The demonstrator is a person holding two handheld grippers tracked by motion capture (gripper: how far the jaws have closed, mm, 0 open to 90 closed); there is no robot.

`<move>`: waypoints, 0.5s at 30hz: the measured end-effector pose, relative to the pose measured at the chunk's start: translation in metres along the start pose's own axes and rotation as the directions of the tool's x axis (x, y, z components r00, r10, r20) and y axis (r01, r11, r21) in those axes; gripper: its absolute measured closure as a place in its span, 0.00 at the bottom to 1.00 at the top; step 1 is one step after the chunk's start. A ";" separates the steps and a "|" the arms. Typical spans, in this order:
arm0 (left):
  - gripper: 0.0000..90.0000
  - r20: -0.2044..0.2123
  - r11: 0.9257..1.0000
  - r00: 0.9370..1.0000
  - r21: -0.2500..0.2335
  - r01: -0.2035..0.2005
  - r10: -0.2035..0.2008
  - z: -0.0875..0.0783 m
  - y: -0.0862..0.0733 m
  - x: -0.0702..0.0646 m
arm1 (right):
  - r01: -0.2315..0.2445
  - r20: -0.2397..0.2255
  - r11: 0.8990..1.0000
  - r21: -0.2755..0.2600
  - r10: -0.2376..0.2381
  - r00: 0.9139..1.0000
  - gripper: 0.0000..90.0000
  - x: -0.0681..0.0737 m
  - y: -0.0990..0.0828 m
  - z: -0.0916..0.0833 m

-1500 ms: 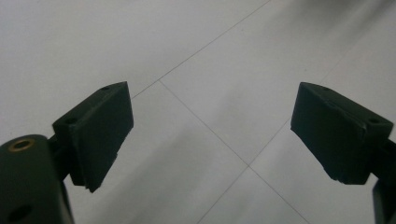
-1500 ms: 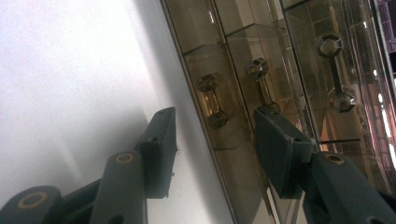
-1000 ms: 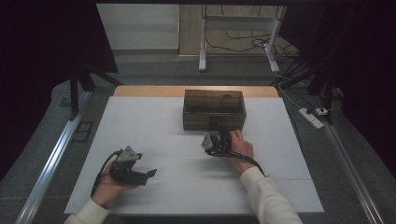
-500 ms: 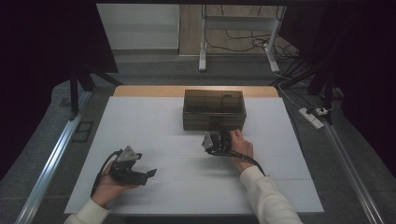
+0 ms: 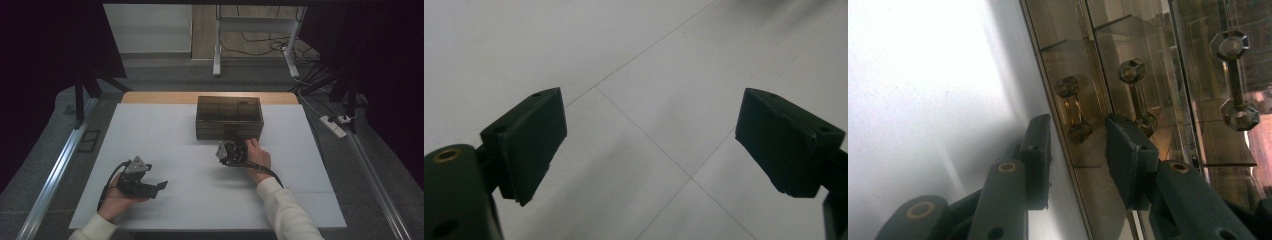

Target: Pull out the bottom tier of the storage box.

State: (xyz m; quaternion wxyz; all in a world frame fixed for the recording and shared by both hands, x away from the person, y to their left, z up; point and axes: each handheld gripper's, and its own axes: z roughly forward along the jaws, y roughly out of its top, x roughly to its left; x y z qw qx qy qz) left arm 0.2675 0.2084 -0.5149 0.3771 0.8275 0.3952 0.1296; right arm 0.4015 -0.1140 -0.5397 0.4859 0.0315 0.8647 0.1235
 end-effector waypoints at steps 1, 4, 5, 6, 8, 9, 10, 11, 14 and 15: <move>0.14 0.000 1.000 1.000 0.000 0.000 0.000 0.000 0.000 0.000 | 0.001 0.000 1.000 0.000 -0.001 1.000 0.70 0.000 0.000 0.000; 0.14 0.000 1.000 1.000 0.000 0.000 0.000 0.000 0.000 0.000 | 0.008 0.003 1.000 -0.008 -0.008 1.000 0.71 0.001 0.000 0.001; 0.14 -0.001 1.000 1.000 0.000 0.001 -0.001 0.000 0.000 0.000 | 0.010 0.006 1.000 -0.009 -0.010 1.000 0.71 0.002 0.001 0.001; 0.14 -0.001 1.000 1.000 0.000 0.001 -0.001 0.000 0.000 0.000 | 0.013 0.002 1.000 -0.015 -0.013 1.000 0.72 0.002 0.001 0.002; 0.14 -0.001 1.000 1.000 -0.001 0.001 -0.001 0.000 0.000 0.000 | 0.015 0.004 1.000 -0.008 -0.015 1.000 0.72 0.003 0.002 0.001; 0.14 -0.001 1.000 1.000 0.000 0.000 0.000 0.000 0.000 0.000 | 0.015 0.006 1.000 -0.007 -0.015 1.000 0.73 0.003 0.002 0.002; 0.14 -0.001 1.000 1.000 -0.001 0.000 0.000 0.000 0.000 0.000 | 0.016 0.006 1.000 -0.008 -0.016 1.000 0.73 0.003 0.002 0.002; 0.14 0.000 1.000 1.000 -0.001 0.000 0.000 0.000 0.000 0.000 | 0.024 0.004 1.000 -0.012 -0.024 1.000 0.73 0.003 0.002 0.003; 0.14 -0.001 1.000 1.000 -0.001 0.001 -0.001 0.000 0.000 0.000 | 0.017 0.007 1.000 -0.008 -0.017 1.000 0.73 0.004 0.001 0.004; 0.14 -0.001 1.000 1.000 -0.001 0.001 -0.001 0.000 0.000 0.000 | 0.021 0.006 1.000 -0.003 -0.021 1.000 0.73 0.004 0.001 0.004</move>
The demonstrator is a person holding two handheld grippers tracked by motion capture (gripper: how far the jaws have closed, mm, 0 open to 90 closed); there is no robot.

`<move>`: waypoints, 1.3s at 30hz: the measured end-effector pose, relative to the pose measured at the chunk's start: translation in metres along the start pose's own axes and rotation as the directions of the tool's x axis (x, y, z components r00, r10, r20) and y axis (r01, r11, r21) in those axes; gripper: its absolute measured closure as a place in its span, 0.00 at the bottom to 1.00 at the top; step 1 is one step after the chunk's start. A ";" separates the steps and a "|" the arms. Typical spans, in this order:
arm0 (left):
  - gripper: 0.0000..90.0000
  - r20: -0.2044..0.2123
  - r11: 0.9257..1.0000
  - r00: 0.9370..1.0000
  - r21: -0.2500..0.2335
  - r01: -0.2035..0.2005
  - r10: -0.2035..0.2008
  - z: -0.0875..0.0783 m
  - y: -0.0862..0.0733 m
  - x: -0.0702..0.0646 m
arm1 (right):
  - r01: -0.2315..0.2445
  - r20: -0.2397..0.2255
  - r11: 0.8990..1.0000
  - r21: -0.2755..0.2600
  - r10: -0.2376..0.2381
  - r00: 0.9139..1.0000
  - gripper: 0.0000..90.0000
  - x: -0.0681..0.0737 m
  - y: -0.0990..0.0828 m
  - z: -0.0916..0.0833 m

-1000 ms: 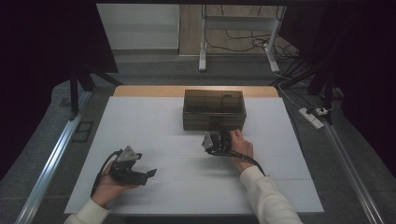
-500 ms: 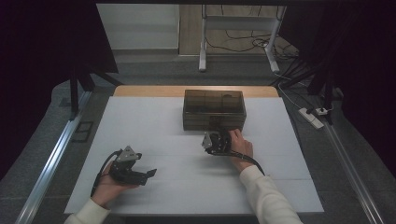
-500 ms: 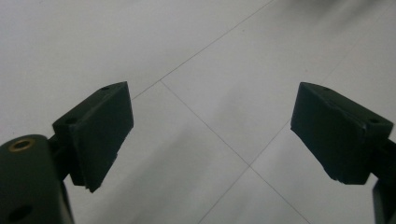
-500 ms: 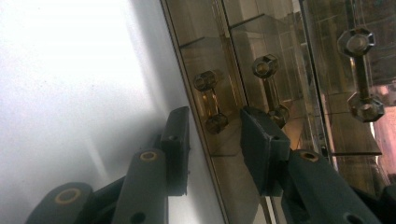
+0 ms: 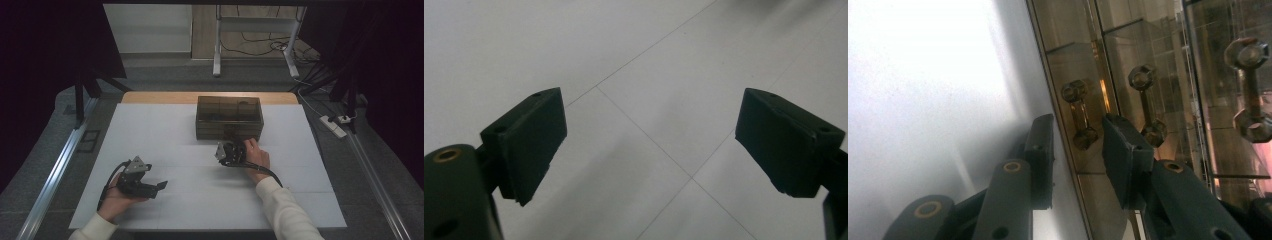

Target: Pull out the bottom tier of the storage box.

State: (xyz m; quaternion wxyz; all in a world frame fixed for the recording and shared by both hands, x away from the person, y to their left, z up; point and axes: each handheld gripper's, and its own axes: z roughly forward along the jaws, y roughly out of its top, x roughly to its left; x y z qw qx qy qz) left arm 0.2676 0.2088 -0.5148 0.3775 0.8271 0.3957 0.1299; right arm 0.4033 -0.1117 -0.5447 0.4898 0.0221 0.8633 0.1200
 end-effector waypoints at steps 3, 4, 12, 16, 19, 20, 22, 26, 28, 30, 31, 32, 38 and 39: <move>0.14 0.000 1.000 1.000 0.001 0.000 0.000 0.000 0.000 0.000 | -0.006 0.003 1.000 -0.004 0.006 1.000 0.73 0.001 0.000 0.002; 0.14 0.000 1.000 1.000 0.001 0.000 0.000 0.000 0.000 0.000 | 0.002 0.002 1.000 -0.001 -0.002 1.000 0.73 0.001 -0.001 0.002; 0.14 0.000 1.000 1.000 0.000 0.002 -0.002 0.000 0.000 0.000 | 0.008 0.007 1.000 0.003 -0.008 1.000 0.73 0.001 -0.001 0.003; 0.14 0.000 1.000 1.000 0.000 0.002 -0.002 0.000 0.000 0.000 | 0.009 0.008 1.000 0.003 -0.009 1.000 0.74 0.001 -0.001 0.004; 0.14 -0.001 1.000 1.000 0.000 0.002 -0.002 0.000 0.000 0.000 | 0.016 0.013 1.000 0.005 -0.016 1.000 0.76 0.002 0.000 0.005; 0.14 0.000 1.000 1.000 0.000 0.002 -0.002 0.000 0.000 0.000 | 0.018 0.014 1.000 0.002 -0.018 1.000 0.76 0.002 0.000 0.005; 0.14 0.000 1.000 1.000 0.000 0.002 -0.002 0.000 0.000 0.001 | 0.023 0.019 1.000 -0.004 -0.023 1.000 0.78 0.002 0.000 0.006; 0.14 0.000 1.000 1.000 0.001 0.002 -0.002 0.000 0.000 0.001 | 0.031 0.024 1.000 -0.003 -0.031 0.999 0.80 0.003 0.001 0.006; 0.14 0.000 1.000 1.000 0.002 0.003 -0.003 0.000 0.000 0.001 | 0.036 0.034 0.999 0.001 -0.036 0.999 0.80 0.003 0.001 0.005; 0.14 0.000 1.000 1.000 0.001 0.003 -0.003 0.000 0.000 0.000 | 0.051 0.036 0.999 0.003 -0.051 0.998 0.80 0.003 0.001 0.005; 0.14 0.001 1.000 1.000 -0.001 0.003 -0.003 0.000 0.000 0.001 | 0.054 0.038 0.999 0.002 -0.054 0.998 0.80 0.004 0.001 0.005; 0.14 0.000 1.000 1.000 0.000 0.003 -0.003 0.000 0.000 0.001 | 0.058 0.042 0.998 0.002 -0.058 0.997 0.80 0.004 0.001 0.006; 0.14 0.001 1.000 1.000 0.002 0.004 -0.004 0.001 0.000 0.000 | 0.059 0.059 0.998 0.001 -0.059 0.996 0.84 0.005 -0.001 0.005; 0.14 0.001 1.000 1.000 0.003 0.004 -0.004 0.001 0.000 0.000 | 0.052 0.062 0.999 -0.008 -0.051 0.997 0.85 0.006 -0.001 0.006</move>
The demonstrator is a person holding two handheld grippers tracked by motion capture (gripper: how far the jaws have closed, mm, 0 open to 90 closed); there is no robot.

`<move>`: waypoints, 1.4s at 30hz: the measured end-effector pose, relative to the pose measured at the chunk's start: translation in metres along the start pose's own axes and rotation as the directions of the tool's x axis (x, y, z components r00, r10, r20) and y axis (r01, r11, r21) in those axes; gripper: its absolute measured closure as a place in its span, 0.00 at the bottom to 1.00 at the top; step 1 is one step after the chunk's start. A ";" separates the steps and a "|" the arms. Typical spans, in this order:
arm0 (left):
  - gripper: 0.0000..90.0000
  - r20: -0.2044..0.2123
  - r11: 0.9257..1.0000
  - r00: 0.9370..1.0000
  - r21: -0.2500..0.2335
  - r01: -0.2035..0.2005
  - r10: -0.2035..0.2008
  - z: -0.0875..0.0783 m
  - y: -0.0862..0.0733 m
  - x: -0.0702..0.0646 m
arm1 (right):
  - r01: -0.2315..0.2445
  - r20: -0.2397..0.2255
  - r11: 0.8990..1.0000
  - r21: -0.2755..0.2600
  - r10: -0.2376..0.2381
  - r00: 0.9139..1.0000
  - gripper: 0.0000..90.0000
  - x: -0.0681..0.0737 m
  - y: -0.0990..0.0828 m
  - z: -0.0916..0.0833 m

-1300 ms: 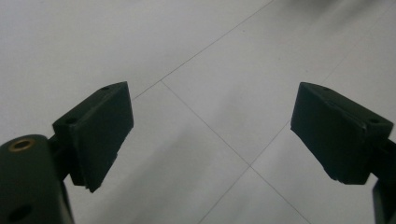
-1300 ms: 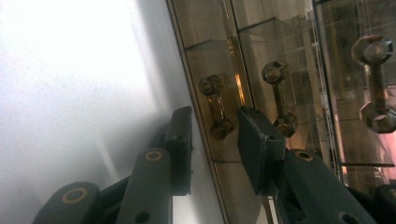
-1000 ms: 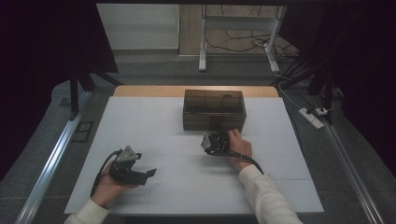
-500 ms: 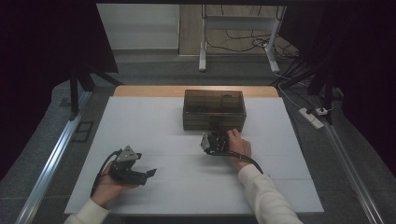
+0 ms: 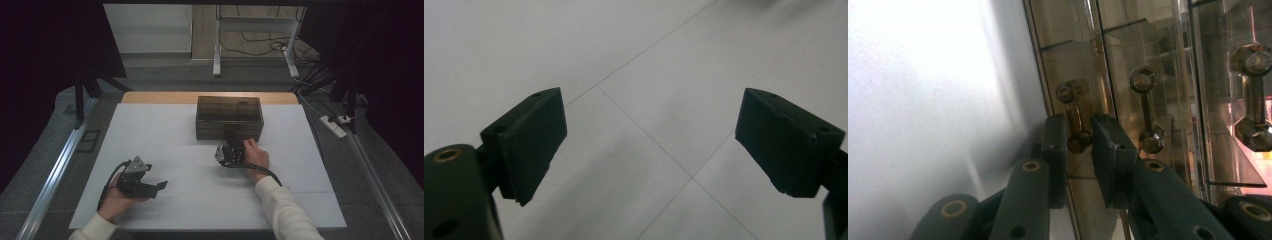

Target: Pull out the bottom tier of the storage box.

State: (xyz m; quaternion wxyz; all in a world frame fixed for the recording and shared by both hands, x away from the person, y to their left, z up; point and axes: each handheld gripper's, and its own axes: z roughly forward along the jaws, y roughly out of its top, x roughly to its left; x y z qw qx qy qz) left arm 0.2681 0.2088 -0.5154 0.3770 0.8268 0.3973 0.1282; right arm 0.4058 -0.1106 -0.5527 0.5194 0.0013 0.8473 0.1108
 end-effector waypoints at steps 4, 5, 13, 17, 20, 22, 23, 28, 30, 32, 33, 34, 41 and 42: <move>0.14 0.001 1.000 1.000 -0.001 0.002 -0.002 0.000 0.000 0.000 | 0.015 0.011 1.000 0.002 -0.015 1.000 0.86 0.001 -0.001 0.000; 0.14 0.001 1.000 1.000 -0.001 0.002 -0.002 0.000 0.000 0.000 | 0.020 0.020 1.000 0.010 -0.021 1.000 0.86 0.001 -0.001 -0.001; 0.14 0.002 1.000 1.000 0.001 0.001 -0.001 0.001 0.000 0.000 | 0.042 0.051 0.999 0.000 -0.042 0.998 0.87 0.006 -0.001 0.001; 0.14 0.002 1.000 1.000 0.001 0.001 -0.001 0.000 0.000 0.000 | 0.030 0.034 0.999 0.010 -0.031 0.999 0.88 0.003 -0.001 0.000; 0.14 0.002 1.000 1.000 0.001 0.000 0.000 0.000 0.000 0.000 | 0.025 0.031 1.000 0.006 -0.025 0.999 0.88 0.003 -0.001 -0.001; 0.14 0.002 1.000 1.000 0.001 0.001 -0.001 0.000 0.000 0.001 | 0.026 0.033 1.000 0.009 -0.027 0.999 0.88 0.003 -0.001 -0.001; 0.14 0.002 1.000 1.000 0.001 0.001 -0.001 0.000 0.000 0.001 | 0.024 0.031 1.000 0.006 -0.024 0.999 0.88 0.003 -0.001 -0.001; 0.14 0.002 1.000 1.000 0.000 0.000 0.000 0.000 0.000 0.001 | 0.025 0.037 1.000 0.011 -0.025 0.999 0.88 0.004 -0.001 -0.002; 0.14 0.001 1.000 1.000 -0.001 0.000 0.000 0.000 0.000 0.001 | 0.028 0.039 1.000 0.011 -0.028 0.999 0.88 0.004 -0.001 -0.002; 0.14 0.001 1.000 1.000 -0.001 0.001 -0.001 0.000 0.000 0.001 | 0.030 0.041 0.999 0.014 -0.031 0.999 0.88 0.004 -0.001 -0.002; 0.14 0.001 1.000 1.000 -0.001 0.001 -0.001 0.000 0.000 0.001 | 0.029 0.041 0.999 0.015 -0.030 0.999 0.88 0.004 -0.001 -0.003; 0.14 0.001 1.000 1.000 0.000 0.001 -0.001 0.000 0.000 0.002 | 0.033 0.042 0.999 0.013 -0.033 0.999 0.88 0.004 -0.001 -0.003; 0.14 0.000 1.000 1.000 -0.005 0.006 -0.006 -0.001 0.000 0.002 | 0.039 0.043 0.999 0.012 -0.039 0.998 0.88 0.006 0.000 -0.007; 0.14 0.000 1.000 1.000 -0.005 0.007 -0.007 -0.001 0.000 0.003 | 0.039 0.038 0.999 0.013 -0.040 0.998 0.88 0.008 0.000 -0.007</move>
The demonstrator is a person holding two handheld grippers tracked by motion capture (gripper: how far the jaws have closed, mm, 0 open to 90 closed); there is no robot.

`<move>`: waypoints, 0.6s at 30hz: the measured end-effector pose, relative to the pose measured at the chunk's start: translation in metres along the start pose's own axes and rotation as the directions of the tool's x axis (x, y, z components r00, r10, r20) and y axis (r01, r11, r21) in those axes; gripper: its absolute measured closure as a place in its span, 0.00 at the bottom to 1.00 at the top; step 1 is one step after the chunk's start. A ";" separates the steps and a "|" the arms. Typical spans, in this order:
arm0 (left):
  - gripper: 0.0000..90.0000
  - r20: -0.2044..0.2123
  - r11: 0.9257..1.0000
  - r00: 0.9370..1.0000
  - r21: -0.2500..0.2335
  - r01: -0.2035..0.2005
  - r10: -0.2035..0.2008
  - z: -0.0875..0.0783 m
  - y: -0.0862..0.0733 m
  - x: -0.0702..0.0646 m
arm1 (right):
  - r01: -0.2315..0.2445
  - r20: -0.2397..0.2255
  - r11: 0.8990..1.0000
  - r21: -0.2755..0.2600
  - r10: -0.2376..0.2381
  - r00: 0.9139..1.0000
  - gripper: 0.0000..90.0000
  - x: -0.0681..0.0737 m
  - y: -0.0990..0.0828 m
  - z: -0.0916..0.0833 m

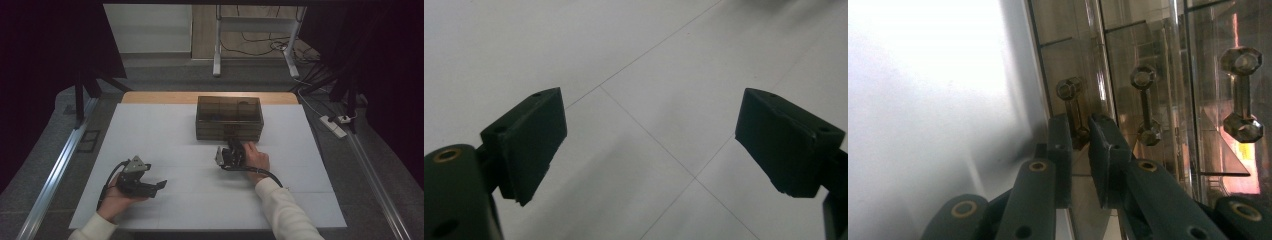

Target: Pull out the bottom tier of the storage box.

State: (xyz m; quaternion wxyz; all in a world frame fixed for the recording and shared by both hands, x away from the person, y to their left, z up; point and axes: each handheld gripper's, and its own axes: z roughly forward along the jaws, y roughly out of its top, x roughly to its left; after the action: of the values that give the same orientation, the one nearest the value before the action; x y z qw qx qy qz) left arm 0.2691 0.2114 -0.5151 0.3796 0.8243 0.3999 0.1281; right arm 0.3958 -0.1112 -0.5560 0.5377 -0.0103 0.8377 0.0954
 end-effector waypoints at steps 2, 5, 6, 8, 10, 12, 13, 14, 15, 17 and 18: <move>0.14 0.001 1.000 1.000 0.000 0.001 -0.001 0.000 0.000 0.000 | 0.008 0.003 1.000 0.005 -0.008 1.000 0.88 0.001 0.000 -0.001; 0.14 0.001 1.000 1.000 -0.001 0.001 -0.001 0.000 0.000 0.001 | 0.008 0.007 1.000 -0.003 -0.008 1.000 0.88 0.002 0.000 -0.002; 0.14 0.001 1.000 1.000 -0.001 0.001 -0.001 0.000 0.000 0.001 | 0.005 0.008 1.000 -0.005 -0.005 1.000 0.88 0.003 0.000 -0.003; 0.14 0.001 1.000 1.000 -0.002 0.001 -0.001 0.000 0.000 0.001 | 0.012 0.007 1.000 -0.002 -0.012 1.000 0.88 0.003 0.000 -0.004; 0.14 0.001 1.000 1.000 -0.002 0.001 -0.001 0.000 0.000 0.001 | 0.013 0.005 1.000 0.002 -0.013 1.000 0.93 0.004 0.001 -0.006; 0.14 0.001 1.000 1.000 -0.002 0.001 -0.001 0.000 0.000 0.001 | -0.007 0.002 0.999 -0.040 0.008 1.000 1.00 0.000 0.001 -0.012; 0.14 0.001 1.000 1.000 -0.001 0.001 -0.001 0.000 0.000 0.001 | -0.014 -0.001 0.999 -0.040 0.014 1.000 1.00 -0.001 0.002 -0.013; 0.14 0.001 1.000 1.000 0.000 0.001 -0.001 0.001 0.000 0.001 | -0.014 -0.002 0.999 -0.043 0.014 1.000 1.00 -0.002 0.003 -0.014; 0.14 0.001 1.000 1.000 0.002 0.000 0.000 0.001 0.000 0.000 | -0.014 -0.003 0.999 -0.037 0.014 1.000 1.00 -0.002 0.004 -0.015; 0.14 0.000 1.000 1.000 0.002 -0.002 0.002 0.001 0.001 0.000 | -0.010 -0.003 0.999 -0.042 0.010 1.000 0.99 0.000 0.005 -0.014; 0.14 0.001 1.000 1.000 0.002 -0.002 0.002 0.001 0.001 0.000 | 0.005 0.009 0.999 -0.033 -0.005 1.000 0.96 0.001 0.005 -0.013</move>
State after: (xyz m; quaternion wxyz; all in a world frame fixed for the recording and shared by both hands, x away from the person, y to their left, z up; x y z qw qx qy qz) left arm 0.2698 0.2106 -0.5153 0.3791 0.8250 0.3992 0.1277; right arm 0.3833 -0.1088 -0.5510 0.5416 -0.0210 0.8334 0.1080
